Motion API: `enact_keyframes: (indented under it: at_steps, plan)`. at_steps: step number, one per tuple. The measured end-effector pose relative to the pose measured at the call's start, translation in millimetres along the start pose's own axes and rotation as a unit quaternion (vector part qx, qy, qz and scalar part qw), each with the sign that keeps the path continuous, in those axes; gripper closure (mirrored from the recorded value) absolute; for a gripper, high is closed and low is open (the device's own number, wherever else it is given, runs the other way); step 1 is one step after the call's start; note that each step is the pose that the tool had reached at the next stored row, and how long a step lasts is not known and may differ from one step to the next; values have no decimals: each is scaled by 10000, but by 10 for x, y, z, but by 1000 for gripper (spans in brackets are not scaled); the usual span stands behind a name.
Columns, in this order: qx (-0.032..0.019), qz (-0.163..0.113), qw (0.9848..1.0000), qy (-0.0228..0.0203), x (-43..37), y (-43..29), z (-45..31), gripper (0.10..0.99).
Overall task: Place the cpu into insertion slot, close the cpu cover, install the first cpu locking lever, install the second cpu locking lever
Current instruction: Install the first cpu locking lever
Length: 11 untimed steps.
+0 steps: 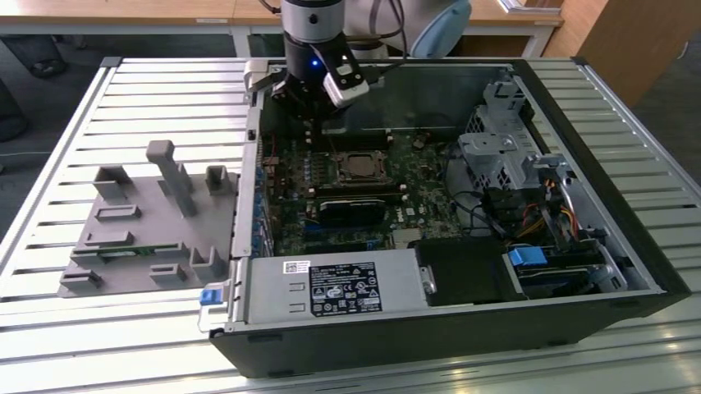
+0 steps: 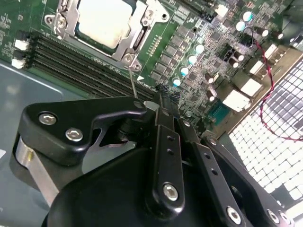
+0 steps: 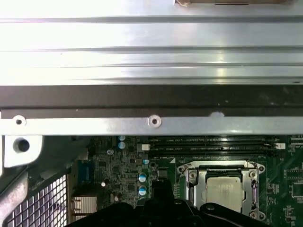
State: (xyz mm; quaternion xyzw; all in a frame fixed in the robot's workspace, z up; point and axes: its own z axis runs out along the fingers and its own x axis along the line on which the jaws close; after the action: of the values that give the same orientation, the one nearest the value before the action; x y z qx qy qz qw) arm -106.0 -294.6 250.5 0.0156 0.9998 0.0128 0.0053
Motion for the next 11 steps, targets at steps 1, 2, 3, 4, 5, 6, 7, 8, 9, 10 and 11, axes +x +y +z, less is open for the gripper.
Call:
enact_keyframes:
  at_steps: [1, 2, 3, 4, 5, 6, 7, 8, 9, 10, 11]
  plan:
    - [0, 0, 10000, -1, 0, 12, -1, 980]
    - [-1, 0, 10000, -2, 1, 19, -2, 980]
    - [0, 1, 10000, -1, 1, 23, -3, 980]
    - [0, 0, 10000, -1, 1, 23, -3, 980]
    - [0, 0, 10000, -2, 0, 24, -3, 980]
    - [-1, 0, 10000, -2, -1, 24, -3, 980]
    - [0, 0, 10000, -1, -3, 25, -3, 980]
    - [0, 0, 10000, -2, -10, 27, -2, 980]
    - [0, 0, 10000, -1, -18, 28, -2, 980]
    - [-1, -1, 10000, -1, -28, 28, -2, 980]
    - [-1, -1, 10000, -1, -41, 30, -2, 980]
